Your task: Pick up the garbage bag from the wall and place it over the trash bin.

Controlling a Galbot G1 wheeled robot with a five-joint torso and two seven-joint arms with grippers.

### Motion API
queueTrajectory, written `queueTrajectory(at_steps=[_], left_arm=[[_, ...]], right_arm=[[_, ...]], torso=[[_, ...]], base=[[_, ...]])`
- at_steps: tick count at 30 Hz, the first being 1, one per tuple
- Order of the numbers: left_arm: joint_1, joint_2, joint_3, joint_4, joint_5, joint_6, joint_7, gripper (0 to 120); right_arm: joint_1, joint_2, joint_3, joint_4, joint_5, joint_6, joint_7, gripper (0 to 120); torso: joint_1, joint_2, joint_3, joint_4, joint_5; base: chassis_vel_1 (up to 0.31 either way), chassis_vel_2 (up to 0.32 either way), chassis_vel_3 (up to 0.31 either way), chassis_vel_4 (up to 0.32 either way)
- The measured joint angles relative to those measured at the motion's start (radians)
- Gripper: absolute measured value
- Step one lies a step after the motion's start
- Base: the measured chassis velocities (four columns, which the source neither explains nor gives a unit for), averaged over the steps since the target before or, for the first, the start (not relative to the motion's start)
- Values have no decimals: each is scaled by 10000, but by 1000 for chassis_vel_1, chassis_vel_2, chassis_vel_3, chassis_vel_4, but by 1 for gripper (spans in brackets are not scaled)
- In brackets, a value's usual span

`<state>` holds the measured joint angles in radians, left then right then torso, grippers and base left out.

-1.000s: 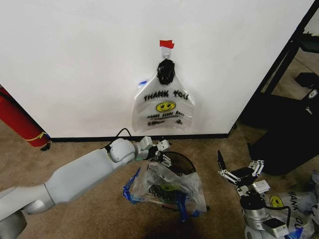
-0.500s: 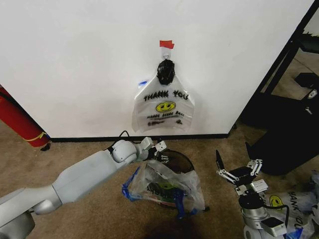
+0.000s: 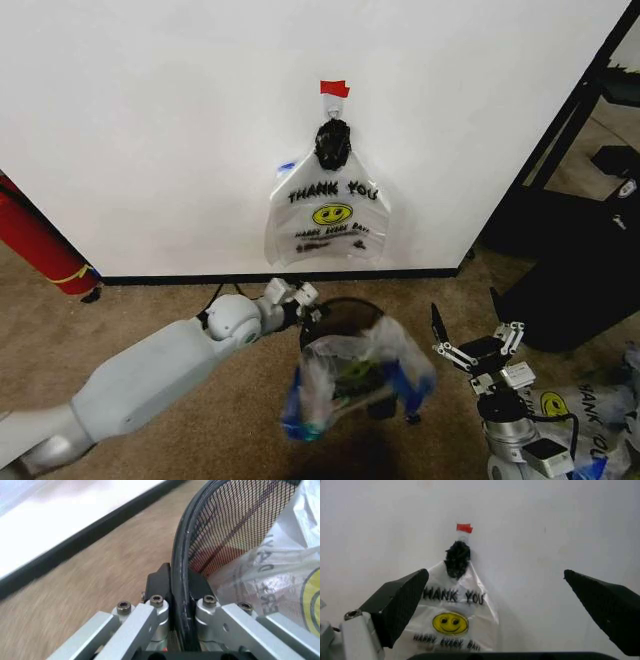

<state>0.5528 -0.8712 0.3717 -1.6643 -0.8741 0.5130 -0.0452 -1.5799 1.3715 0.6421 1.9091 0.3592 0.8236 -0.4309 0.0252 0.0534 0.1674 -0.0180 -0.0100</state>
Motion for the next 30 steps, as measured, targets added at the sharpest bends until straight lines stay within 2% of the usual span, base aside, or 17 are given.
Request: queueTrajectory(at_steps=[3, 6, 7, 10, 13, 15, 18, 22, 23, 27, 30], left_arm=[[918, -118, -1156, -406, -1126, 4, -1994, 2], [1882, -323, -2365, -1181, -2641, -188, -4096, 2], [1882, -323, -2365, -1181, -2641, -188, -4096, 2], [2811, -566, -3234, -2045, -3782, -573, -5664, 2], [3650, -925, -3979, -2678, -4399, -945, -6638, 2], [3828, -1059, -4145, -2750, -4465, -1041, -6792, 2], [4259, -1780, -4519, -2805, -4632, -1401, -7280, 2], [4536, -2411, -4332, -2519, -3919, -1854, -6884, 2], [4536, -2411, -4332, -2519, -3919, -1854, -6884, 2], [4813, -2598, -4011, -2144, -2747, -2291, -5942, 2], [4886, -2556, -3773, -1985, -2055, -2394, -5796, 2]], right_arm=[[9, -49, -79, -90, -70, -1, 0, 100], [84, -138, -136, -266, -254, -3, 0, 100], [84, -138, -136, -266, -254, -3, 0, 100], [189, -207, -176, -476, -331, -6, 1, 100], [269, -226, -222, -625, -360, -7, 19, 100], [274, -228, -232, -639, -379, -8, 25, 100], [263, -223, -269, -646, -524, -8, 37, 100], [153, -159, -248, -625, -632, -9, 33, 100], [153, -159, -248, -625, -632, -9, 33, 100], [58, -116, -227, -541, -657, -9, 29, 100], [4, -122, -195, -517, -657, -9, 27, 100]], torso=[[0, -1, 0, -3, -3], [0, 0, 0, 2, -1], [0, 0, 0, 2, -1], [0, -1, -1, -1, 0], [0, 0, -1, -1, 0], [0, -1, -1, 1, 0], [0, -1, -1, 2, 2], [0, 0, -1, -4, 1], [0, 0, -1, -4, 1], [0, -1, -2, -2, 1], [0, -1, -1, -1, 1]], base=[[0, 0, 0, 0], [0, 0, 0, 0], [0, 0, 0, 0], [0, 0, 0, 0], [0, 0, 0, 0], [0, 0, 0, 0], [0, 0, 0, 0], [0, 0, 0, 0], [0, 0, 0, 0], [0, 0, 0, 0], [0, 0, 0, 0]])
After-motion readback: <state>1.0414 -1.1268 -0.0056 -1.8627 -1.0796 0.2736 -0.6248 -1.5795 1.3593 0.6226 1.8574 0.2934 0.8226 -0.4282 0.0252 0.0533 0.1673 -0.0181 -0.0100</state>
